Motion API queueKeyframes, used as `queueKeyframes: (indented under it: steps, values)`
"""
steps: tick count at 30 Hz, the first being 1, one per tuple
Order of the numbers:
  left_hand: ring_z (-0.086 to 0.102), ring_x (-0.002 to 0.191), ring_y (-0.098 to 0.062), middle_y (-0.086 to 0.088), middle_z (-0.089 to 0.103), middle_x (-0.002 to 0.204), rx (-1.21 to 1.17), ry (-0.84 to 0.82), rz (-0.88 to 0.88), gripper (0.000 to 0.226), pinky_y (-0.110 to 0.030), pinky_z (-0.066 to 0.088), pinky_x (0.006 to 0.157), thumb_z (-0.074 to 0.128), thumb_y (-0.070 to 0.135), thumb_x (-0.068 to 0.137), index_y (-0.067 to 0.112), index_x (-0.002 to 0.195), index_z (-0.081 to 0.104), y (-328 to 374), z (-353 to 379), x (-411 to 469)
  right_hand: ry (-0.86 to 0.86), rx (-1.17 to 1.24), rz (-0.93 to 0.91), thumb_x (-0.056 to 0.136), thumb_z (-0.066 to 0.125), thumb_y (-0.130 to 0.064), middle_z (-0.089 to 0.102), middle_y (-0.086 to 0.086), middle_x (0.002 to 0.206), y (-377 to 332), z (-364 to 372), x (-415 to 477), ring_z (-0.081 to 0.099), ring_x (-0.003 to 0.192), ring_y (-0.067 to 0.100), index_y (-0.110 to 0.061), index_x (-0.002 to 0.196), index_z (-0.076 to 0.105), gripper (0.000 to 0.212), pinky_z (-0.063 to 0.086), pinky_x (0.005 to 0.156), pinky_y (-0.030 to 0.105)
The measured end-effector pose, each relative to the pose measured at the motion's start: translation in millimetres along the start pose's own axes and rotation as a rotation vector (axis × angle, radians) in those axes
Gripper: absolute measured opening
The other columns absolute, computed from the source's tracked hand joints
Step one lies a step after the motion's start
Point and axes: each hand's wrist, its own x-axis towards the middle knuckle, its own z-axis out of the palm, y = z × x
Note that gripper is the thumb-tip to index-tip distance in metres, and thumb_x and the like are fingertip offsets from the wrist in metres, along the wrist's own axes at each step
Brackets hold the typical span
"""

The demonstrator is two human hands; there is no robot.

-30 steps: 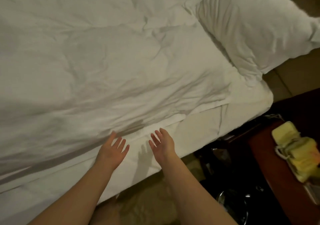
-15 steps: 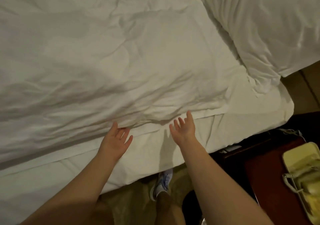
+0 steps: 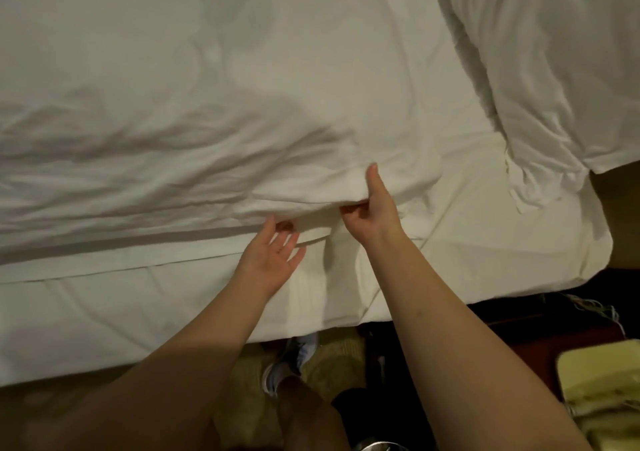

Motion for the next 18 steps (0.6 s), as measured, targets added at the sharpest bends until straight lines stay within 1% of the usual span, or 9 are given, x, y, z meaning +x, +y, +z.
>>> queueKeyframes:
  steps: [2, 3, 5, 7, 9, 11, 13, 16, 18]
  values:
    - [0.045, 0.13, -0.021, -0.004, 0.055, 0.126, 0.051, 0.004, -0.048, 0.02, -0.04, 0.041, 0.093, 0.054, 0.032, 0.094, 0.016, 0.106, 0.059, -10, 4, -1, 0.033, -0.014, -0.003, 0.089, 0.067, -0.024, 0.071, 0.007, 0.094, -6, 1, 3, 0.068, 0.09, 0.02, -0.007, 0.097, 0.066, 0.019, 0.054, 0.09, 0.034]
    - [0.044, 0.13, -0.021, -0.005, 0.055, 0.127, 0.084, 0.024, -0.057, 0.022, -0.04, 0.041, 0.091, 0.054, 0.032, 0.095, 0.014, 0.108, 0.058, -14, 1, 1, 0.045, -0.002, -0.012, 0.09, 0.066, -0.022, 0.071, 0.007, 0.094, -7, 1, 4, 0.067, 0.09, 0.021, -0.006, 0.098, 0.066, 0.018, 0.053, 0.091, 0.034]
    - [0.042, 0.132, -0.021, -0.005, 0.049, 0.137, 0.112, 0.096, -0.066, 0.033, -0.041, 0.041, 0.091, 0.052, 0.029, 0.097, 0.013, 0.126, 0.053, -22, -8, 4, 0.067, 0.046, -0.043, 0.09, 0.066, -0.019, 0.069, 0.007, 0.097, -5, -4, 7, 0.066, 0.092, 0.021, -0.005, 0.11, 0.064, 0.024, 0.054, 0.091, 0.036]
    - [0.038, 0.135, -0.02, -0.004, 0.043, 0.145, 0.054, 0.138, -0.062, 0.039, -0.04, 0.038, 0.099, 0.044, 0.024, 0.101, 0.012, 0.138, 0.044, -26, -17, 4, 0.09, 0.054, -0.063, 0.091, 0.065, -0.021, 0.068, 0.006, 0.109, 2, -15, 10, 0.065, 0.098, 0.02, -0.008, 0.124, 0.059, 0.037, 0.054, 0.09, 0.036]
    - [0.038, 0.136, -0.02, -0.001, 0.042, 0.147, -0.059, 0.126, -0.03, 0.038, -0.039, 0.036, 0.101, 0.039, 0.022, 0.103, 0.012, 0.14, 0.041, -29, -17, 5, 0.115, 0.014, -0.062, 0.091, 0.065, -0.026, 0.062, 0.003, 0.122, 7, -24, 15, 0.06, 0.109, 0.02, -0.014, 0.13, 0.054, 0.043, 0.05, 0.096, 0.038]
    - [0.04, 0.135, -0.02, 0.0, 0.041, 0.147, -0.133, 0.112, 0.008, 0.038, -0.039, 0.037, 0.1, 0.038, 0.022, 0.103, 0.015, 0.141, 0.041, -29, -14, 10, 0.13, -0.005, -0.051, 0.089, 0.066, -0.036, 0.057, 0.0, 0.126, 8, -28, 17, 0.054, 0.116, 0.019, -0.018, 0.13, 0.052, 0.047, 0.044, 0.099, 0.036]
    - [0.041, 0.134, -0.019, 0.001, 0.039, 0.149, -0.162, 0.108, 0.028, 0.039, -0.04, 0.037, 0.101, 0.039, 0.023, 0.103, 0.017, 0.141, 0.04, -29, -10, 16, 0.097, 0.053, -0.023, 0.086, 0.068, -0.039, 0.06, 0.001, 0.118, 5, -28, 18, 0.057, 0.109, 0.019, -0.017, 0.124, 0.058, 0.045, 0.046, 0.095, 0.034]
    - [0.041, 0.133, -0.017, 0.001, 0.045, 0.143, -0.169, 0.104, 0.04, 0.031, -0.038, 0.037, 0.101, 0.046, 0.025, 0.1, 0.014, 0.128, 0.049, -30, -4, 19, -0.013, 0.22, 0.012, 0.086, 0.07, -0.031, 0.068, 0.007, 0.111, -1, -28, 16, 0.064, 0.105, 0.022, -0.011, 0.12, 0.062, 0.04, 0.051, 0.094, 0.036]
    - [0.042, 0.132, -0.018, -0.001, 0.051, 0.136, -0.173, 0.074, 0.044, 0.03, -0.037, 0.039, 0.099, 0.049, 0.027, 0.098, 0.012, 0.124, 0.053, -31, 1, 17, -0.055, 0.231, 0.03, 0.087, 0.069, -0.025, 0.069, 0.007, 0.11, -4, -31, 16, 0.065, 0.105, 0.022, -0.01, 0.118, 0.064, 0.035, 0.052, 0.093, 0.035]
